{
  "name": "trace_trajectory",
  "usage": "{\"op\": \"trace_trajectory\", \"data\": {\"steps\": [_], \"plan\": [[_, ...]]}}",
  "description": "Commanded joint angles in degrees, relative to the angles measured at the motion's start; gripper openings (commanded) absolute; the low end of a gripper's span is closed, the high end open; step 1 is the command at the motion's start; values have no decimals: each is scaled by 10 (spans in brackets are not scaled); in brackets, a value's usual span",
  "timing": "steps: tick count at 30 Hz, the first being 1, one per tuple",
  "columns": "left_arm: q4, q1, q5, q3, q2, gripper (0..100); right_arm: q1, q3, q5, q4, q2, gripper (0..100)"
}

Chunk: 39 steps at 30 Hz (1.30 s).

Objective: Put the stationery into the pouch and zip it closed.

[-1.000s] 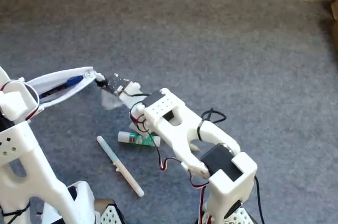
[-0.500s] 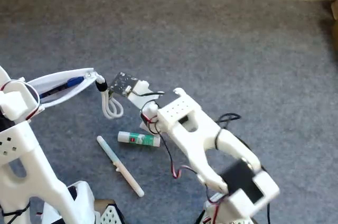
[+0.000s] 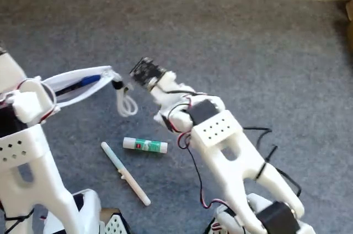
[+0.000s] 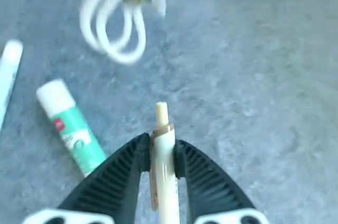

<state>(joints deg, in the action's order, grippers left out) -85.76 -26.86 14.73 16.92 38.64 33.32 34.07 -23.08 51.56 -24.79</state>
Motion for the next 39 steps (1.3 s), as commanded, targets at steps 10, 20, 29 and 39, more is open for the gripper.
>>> {"op": "trace_trajectory", "data": {"steps": [10, 20, 29, 39], "plan": [[16, 137, 31, -27, 11, 8, -37, -6, 171, 2, -181, 4], [16, 138, 30, -21, 11, 8, 25, -10, 220, 1, -360, 4], [11, 137, 29, -21, 14, 8, 106, 1, 219, -97, -439, 4], [11, 135, 29, -21, 14, 8, 175, 13, 222, -203, -442, 4]]}}
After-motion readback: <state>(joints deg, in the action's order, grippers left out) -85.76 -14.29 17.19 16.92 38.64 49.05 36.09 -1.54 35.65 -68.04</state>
